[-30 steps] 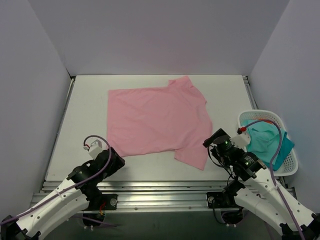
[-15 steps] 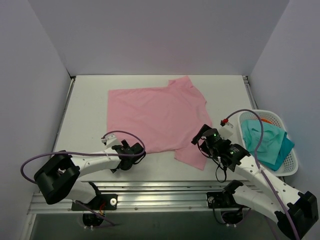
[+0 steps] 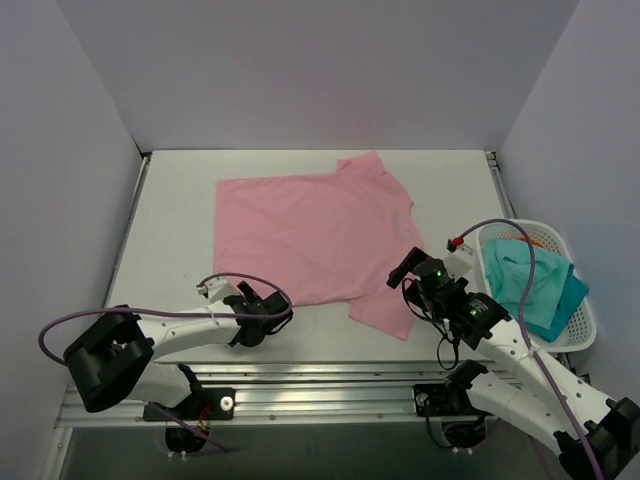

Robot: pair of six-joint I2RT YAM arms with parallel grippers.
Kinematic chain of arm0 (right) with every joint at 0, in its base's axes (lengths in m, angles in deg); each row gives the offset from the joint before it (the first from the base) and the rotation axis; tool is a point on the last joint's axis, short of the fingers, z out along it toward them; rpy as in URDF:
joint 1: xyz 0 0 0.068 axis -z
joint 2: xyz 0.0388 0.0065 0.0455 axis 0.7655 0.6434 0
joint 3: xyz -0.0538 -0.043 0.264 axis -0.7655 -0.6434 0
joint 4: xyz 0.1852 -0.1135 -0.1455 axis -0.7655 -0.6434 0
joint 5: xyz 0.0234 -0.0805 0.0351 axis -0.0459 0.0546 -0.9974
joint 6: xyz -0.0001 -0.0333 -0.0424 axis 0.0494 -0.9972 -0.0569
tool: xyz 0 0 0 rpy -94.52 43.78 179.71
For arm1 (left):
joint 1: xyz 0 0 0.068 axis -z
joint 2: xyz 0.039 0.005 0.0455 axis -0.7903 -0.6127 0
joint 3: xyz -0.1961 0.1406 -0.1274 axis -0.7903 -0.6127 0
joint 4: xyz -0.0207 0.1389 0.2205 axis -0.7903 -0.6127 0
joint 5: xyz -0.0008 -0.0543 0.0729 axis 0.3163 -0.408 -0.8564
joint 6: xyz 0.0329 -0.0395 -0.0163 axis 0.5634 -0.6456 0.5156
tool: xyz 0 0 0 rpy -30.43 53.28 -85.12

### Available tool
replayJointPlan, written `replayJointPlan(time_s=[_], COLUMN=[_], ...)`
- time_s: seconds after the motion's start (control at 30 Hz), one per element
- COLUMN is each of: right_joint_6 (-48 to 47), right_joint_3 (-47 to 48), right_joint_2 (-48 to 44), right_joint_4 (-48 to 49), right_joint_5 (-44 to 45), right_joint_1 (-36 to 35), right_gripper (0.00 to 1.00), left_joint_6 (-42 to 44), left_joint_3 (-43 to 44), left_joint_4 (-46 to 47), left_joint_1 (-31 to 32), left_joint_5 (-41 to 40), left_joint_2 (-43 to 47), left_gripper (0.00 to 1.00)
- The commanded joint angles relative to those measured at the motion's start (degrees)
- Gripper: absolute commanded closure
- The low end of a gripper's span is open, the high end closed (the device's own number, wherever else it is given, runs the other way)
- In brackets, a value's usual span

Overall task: Fold and stack the t-shirts
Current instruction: Flatten the tshirt out

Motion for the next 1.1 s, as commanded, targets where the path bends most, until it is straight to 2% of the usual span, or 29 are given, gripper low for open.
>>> replayJointPlan(time_s=[0.0, 0.13, 0.27, 0.5, 0.83, 1.0, 1.07], right_joint_6=[-0.41, -0.06, -0.06, -0.76, -0.85, -0.85, -0.76], right_joint_3=[1.95, 2.74, 3.18, 3.98, 2.39, 2.39, 2.57], right_joint_2=[1.50, 2.56, 3.96, 5.72, 5.55, 5.90, 5.90], right_joint_4=[-1.53, -1.26, -0.21, -0.12, 0.41, 0.50, 0.15], right_joint_5=[2.84, 2.93, 2.67, 3.02, 3.55, 3.46, 3.63], right_joint_1=[-0.48, -0.48, -0.48, -0.48, -0.48, -0.48, -0.48], right_gripper=[0.00, 0.00, 0.00, 0.00, 0.00, 0.00, 0.00], left_joint_6=[-7.61, -9.72, -9.46, -5.33, 2.75, 6.53, 7.32], left_joint_3=[-1.56, -1.30, -1.65, -2.35, -3.84, -4.46, -4.63], left_joint_4=[-3.98, -7.41, -6.81, 0.14, 6.38, 10.68, 11.65], left_joint_1=[1.70, 3.28, 2.85, -0.67, -6.20, -7.96, -7.97], left_joint_5=[-1.39, -1.99, -3.23, -2.79, -2.00, -0.68, -0.51], left_joint_2=[4.92, 7.03, 6.78, 2.47, 4.40, 4.23, 4.23], left_gripper=[0.16, 0.16, 0.15, 0.15, 0.16, 0.25, 0.33])
